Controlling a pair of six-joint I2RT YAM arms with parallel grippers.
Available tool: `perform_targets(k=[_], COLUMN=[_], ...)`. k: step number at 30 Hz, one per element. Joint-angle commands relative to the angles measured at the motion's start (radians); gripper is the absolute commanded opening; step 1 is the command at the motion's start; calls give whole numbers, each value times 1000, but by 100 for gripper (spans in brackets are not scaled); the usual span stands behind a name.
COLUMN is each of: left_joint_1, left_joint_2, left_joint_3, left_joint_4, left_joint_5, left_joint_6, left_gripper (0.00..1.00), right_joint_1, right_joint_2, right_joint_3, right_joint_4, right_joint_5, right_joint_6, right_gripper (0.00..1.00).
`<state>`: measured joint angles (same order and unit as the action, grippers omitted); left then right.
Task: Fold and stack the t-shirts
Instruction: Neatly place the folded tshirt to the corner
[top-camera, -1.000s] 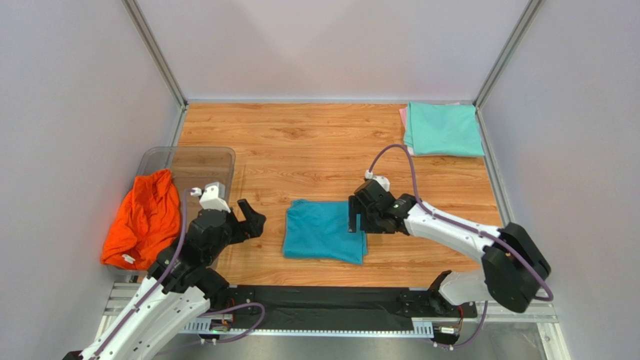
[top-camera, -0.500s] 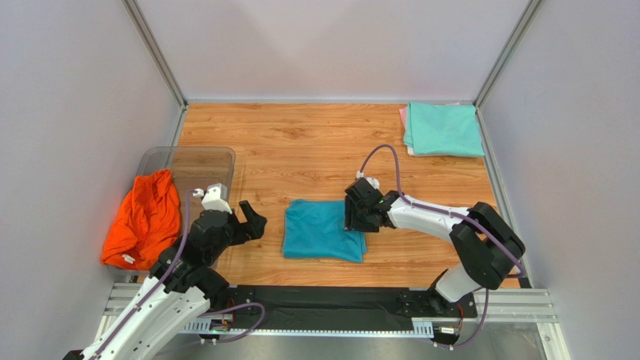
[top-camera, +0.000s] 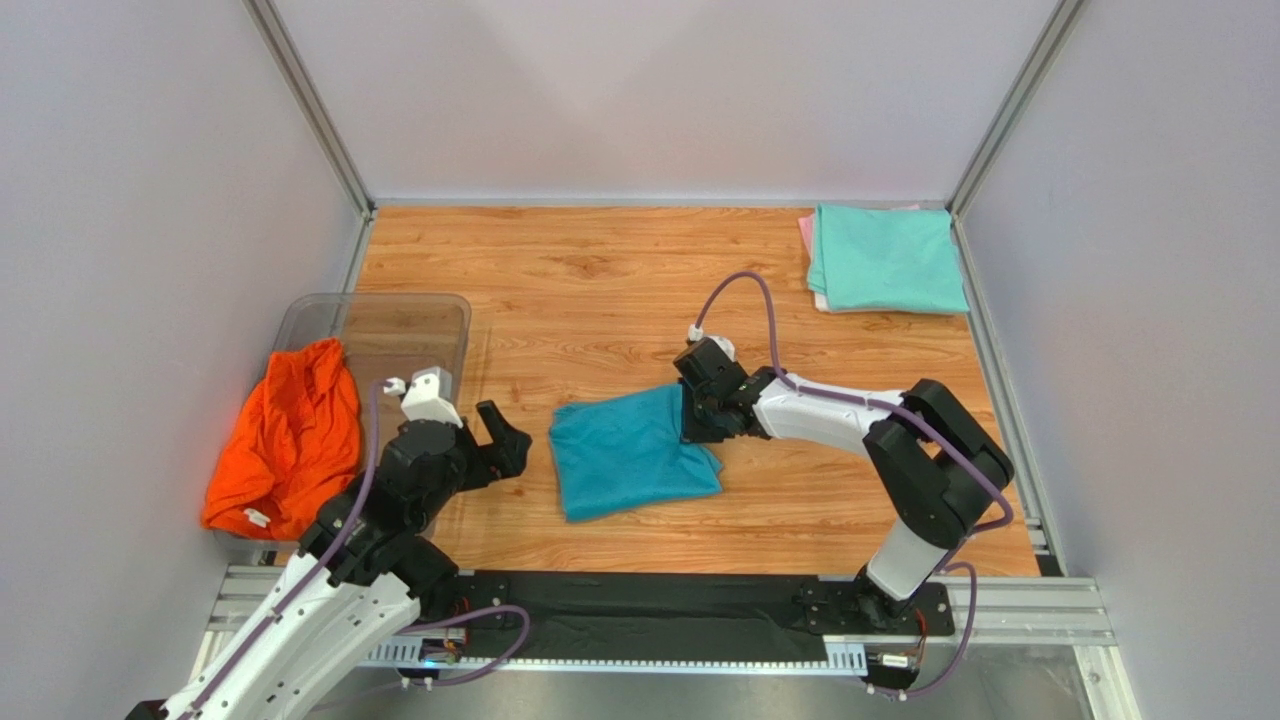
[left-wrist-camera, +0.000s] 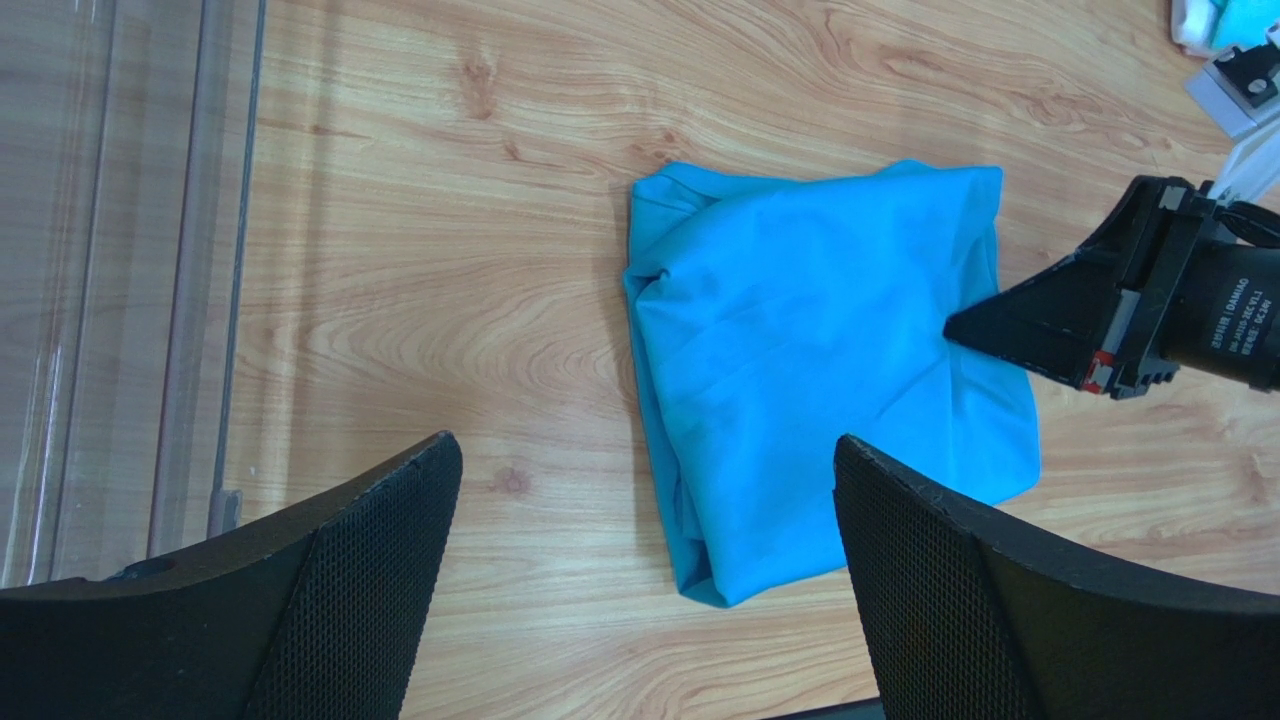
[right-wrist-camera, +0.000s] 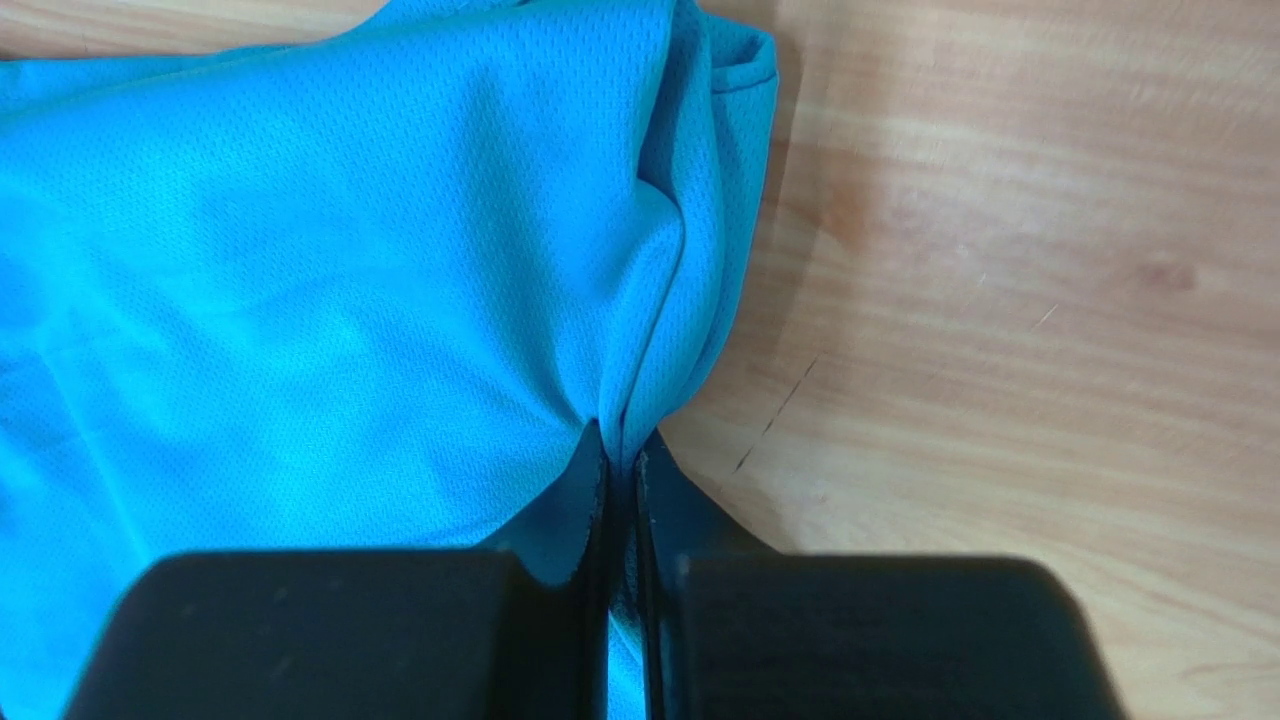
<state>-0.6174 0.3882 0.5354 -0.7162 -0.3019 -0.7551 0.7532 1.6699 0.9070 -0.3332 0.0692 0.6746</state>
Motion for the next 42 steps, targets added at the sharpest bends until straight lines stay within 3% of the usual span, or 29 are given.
perform_targets(k=[1,10,15,21,36,42], left_joint_1=[-1,-1,-1,-4,-22,-22], left_joint_2=[-5,-43,-81,-146,-204,-199], left_joint_3=[5,-5,-8,-11,-18,-14], left_joint_4=[-14,-94,-115,-173,-239,-264], left_joint_5=[-26,-37,-72,-163,-269,-302], left_joint_6=[-18,-75,-92,-147,-220,-239], left_gripper=[100,100,100,100,100,100], right_joint_1=[-26,-149,-238,-363,-520,-557], right_joint_2=[45,-41,14,117,238,241], right_joint_3=[21,197,322,495,783,874], right_joint_4=[-47,-115,-102,-81,-46,-53], right_joint_5=[79,265,391,432,534,558], right_joint_6=[-142,-460,-642,-846,-1125,-1132], right_gripper=[0,0,0,0,0,0])
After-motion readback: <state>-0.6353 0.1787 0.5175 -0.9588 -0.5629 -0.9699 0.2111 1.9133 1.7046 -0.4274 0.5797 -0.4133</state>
